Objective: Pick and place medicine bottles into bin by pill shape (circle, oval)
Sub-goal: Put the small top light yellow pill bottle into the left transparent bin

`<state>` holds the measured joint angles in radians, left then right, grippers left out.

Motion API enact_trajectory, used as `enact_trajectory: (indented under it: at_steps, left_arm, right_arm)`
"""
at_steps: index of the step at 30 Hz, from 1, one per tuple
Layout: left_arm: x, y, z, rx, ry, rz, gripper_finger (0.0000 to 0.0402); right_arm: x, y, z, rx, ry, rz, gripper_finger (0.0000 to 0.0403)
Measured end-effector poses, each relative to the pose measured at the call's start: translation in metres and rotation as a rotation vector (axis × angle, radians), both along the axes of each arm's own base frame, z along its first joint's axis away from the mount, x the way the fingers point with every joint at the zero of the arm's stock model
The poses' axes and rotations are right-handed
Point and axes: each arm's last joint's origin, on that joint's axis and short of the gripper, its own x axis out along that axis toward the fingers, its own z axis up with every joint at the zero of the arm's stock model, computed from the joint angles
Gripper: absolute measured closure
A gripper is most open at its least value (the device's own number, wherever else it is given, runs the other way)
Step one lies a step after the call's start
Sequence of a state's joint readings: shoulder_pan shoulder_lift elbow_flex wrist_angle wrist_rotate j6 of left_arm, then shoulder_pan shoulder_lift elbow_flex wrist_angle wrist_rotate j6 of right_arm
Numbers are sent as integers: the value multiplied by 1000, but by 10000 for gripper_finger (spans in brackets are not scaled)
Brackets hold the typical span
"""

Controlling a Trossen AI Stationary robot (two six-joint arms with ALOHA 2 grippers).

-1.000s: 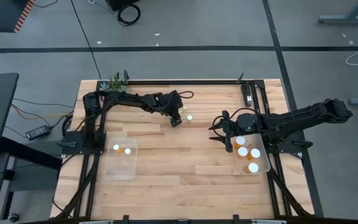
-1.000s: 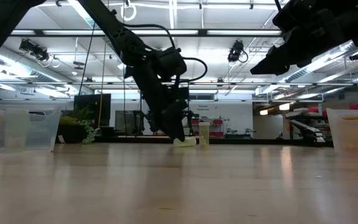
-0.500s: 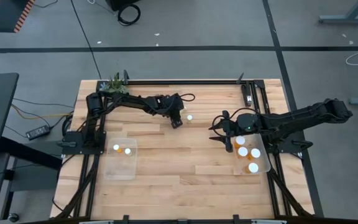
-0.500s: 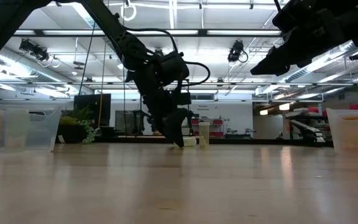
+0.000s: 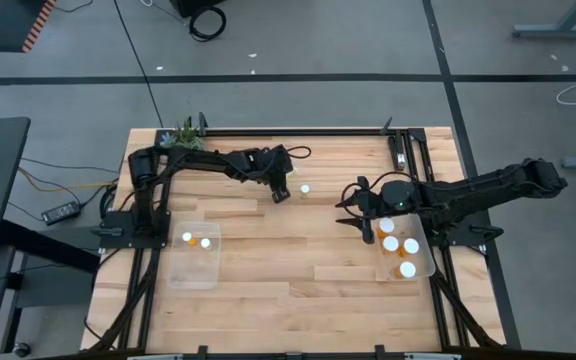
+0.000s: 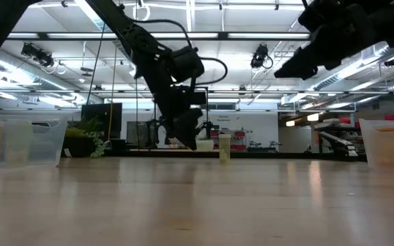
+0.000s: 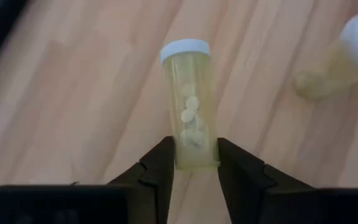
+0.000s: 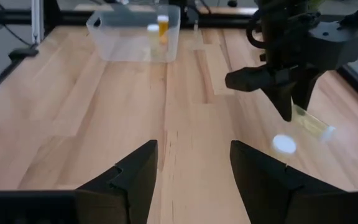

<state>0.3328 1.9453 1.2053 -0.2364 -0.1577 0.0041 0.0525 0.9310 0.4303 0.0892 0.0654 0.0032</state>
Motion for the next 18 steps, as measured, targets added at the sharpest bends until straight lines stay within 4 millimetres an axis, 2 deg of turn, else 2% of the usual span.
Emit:
enact_trajectory:
  at_steps: [4, 8, 13, 18]
  left_arm:
    - [-1, -4, 18, 24, -40, -16, 277]
    - [0, -16, 34, 57, -71, -74, 291]
    - [3, -37, 47, 88, -104, -158, 288]
    - [11, -54, 53, 103, -162, -205, 278]
  right_arm:
    - [3, 0, 10, -5, -20, -17, 194]
    - [3, -5, 11, -9, -19, -49, 194]
    - [3, -13, 10, -11, -9, -90, 194]
    - [4, -21, 9, -5, -7, -116, 193]
